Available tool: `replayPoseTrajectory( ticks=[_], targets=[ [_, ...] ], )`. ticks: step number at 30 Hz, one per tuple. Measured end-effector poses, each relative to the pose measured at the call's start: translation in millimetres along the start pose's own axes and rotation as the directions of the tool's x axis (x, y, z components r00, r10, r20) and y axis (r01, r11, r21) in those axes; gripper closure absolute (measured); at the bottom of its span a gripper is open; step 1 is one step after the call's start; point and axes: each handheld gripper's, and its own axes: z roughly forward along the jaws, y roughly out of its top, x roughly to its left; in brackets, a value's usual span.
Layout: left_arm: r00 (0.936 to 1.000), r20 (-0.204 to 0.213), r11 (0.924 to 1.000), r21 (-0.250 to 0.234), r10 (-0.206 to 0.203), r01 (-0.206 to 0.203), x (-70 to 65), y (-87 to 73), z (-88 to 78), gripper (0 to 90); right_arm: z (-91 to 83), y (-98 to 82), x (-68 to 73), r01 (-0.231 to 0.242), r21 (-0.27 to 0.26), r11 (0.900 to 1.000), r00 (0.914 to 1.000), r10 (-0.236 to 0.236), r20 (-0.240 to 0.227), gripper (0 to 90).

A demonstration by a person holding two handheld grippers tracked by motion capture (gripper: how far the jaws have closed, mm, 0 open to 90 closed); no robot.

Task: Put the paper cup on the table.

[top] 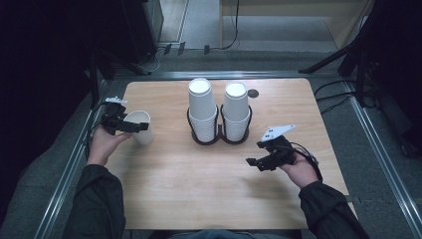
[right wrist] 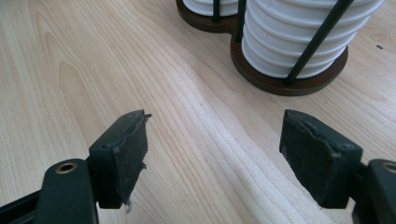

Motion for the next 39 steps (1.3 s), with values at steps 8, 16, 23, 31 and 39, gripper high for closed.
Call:
replayPoseTrajectory(
  ticks=[8,16,23,31,39],
  targets=[
    [1.0,-0.005,0.9997,-0.022,0.008,-0.008,-2.4,3.9,-9.3,0.6,-0.3,0.6,0.7,0.001,0.001,1.0,1.0,-0.001,0.002,23.4],
    [1.0,-0.003,0.9992,-0.039,-0.001,0.0,-4.6,8.6,-24.1,0.6,-0.8,-0.4,2.0,0.007,0.013,1.0,1.0,-0.007,-0.007,23.3],
    [0.9996,0.011,0.9964,-0.081,0.024,-0.023,-12.0,14.1,-39.2,1.3,-1.4,-0.4,1.6,0.004,0.009,1.0,0.9999,-0.004,-0.009,23.3],
    [0.9956,0.067,0.9933,-0.099,0.067,-0.06,-29.7,23.8,-43.5,4.6,-2.2,-1.1,-0.4,0.002,0.005,1.0,1.0,-0.002,-0.005,23.2],
    [0.9857,0.115,0.988,-0.107,0.123,-0.111,-55.7,31.9,-39.2,4.6,-0.9,-0.3,1.5,0.012,0.01,1.0,0.9999,-0.012,-0.006,23.2]
  ],
)
